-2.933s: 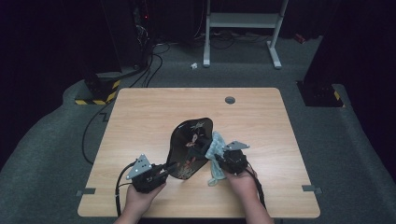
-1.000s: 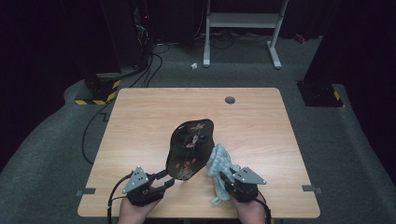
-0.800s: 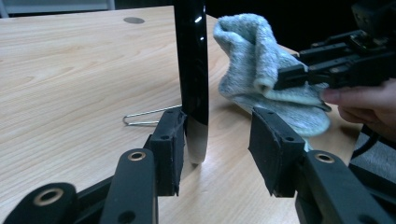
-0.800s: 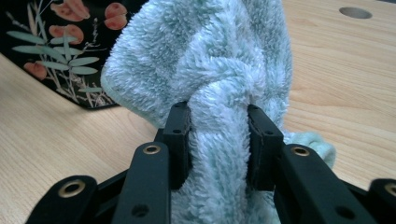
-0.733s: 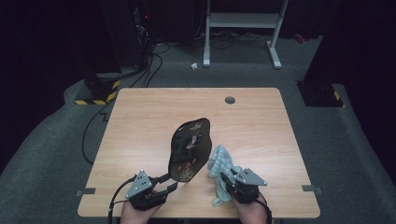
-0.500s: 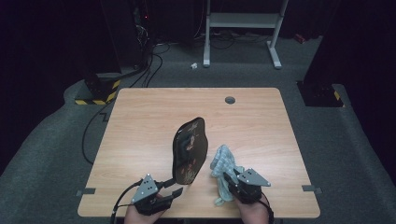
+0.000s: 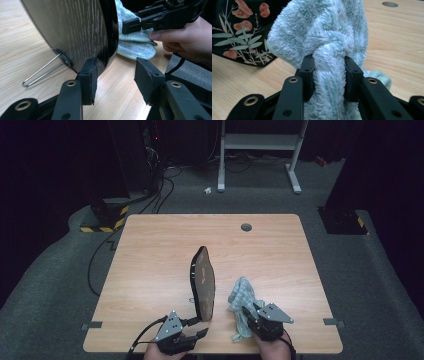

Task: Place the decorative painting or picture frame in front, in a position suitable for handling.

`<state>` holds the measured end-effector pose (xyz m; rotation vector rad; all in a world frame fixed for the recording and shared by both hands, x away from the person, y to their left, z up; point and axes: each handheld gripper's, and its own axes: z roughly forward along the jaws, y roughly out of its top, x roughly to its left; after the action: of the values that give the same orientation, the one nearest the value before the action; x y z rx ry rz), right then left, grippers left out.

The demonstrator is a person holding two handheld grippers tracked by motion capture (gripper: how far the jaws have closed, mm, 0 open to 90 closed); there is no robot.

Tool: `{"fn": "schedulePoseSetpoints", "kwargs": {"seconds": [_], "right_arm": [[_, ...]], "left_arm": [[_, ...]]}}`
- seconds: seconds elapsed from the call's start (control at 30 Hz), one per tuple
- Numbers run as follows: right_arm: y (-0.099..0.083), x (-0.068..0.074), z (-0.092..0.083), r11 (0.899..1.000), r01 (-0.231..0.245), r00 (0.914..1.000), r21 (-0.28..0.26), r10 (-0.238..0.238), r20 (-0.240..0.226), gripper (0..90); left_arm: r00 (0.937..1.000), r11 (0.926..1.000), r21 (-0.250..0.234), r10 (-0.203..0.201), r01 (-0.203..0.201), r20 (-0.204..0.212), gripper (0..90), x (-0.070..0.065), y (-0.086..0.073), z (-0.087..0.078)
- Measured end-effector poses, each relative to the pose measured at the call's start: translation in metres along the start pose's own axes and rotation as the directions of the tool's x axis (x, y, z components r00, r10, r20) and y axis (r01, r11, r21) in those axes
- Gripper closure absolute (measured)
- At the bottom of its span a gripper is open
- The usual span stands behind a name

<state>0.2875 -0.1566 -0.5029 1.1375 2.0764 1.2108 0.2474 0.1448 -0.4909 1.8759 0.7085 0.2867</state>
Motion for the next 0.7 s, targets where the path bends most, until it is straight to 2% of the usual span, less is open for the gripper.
{"fn": "schedulePoseSetpoints", "kwargs": {"seconds": [0.4, 0.6, 0.7], "right_arm": [[-0.007, -0.001, -0.014, 1.000, -0.005, 0.9993, -0.002, 0.005, 0.037, 66.2], [-0.010, -0.009, -0.024, 0.999, -0.034, 0.9980, -0.017, 0.035, 0.053, 66.2], [-0.009, -0.011, -0.026, 0.999, -0.033, 0.9979, -0.025, 0.034, 0.054, 66.2]], "left_arm": [[0.9989, 0.9999, 0.014, 0.008, -0.008, 0.047, 51.3, -0.001, 0.005, 0.017], [0.9993, 0.9999, -0.003, 0.014, -0.013, 0.036, 50.7, 0.001, 0.007, 0.011], [0.9995, 0.9999, -0.013, 0.011, -0.011, 0.031, 50.2, 0.004, 0.006, 0.006]]}}
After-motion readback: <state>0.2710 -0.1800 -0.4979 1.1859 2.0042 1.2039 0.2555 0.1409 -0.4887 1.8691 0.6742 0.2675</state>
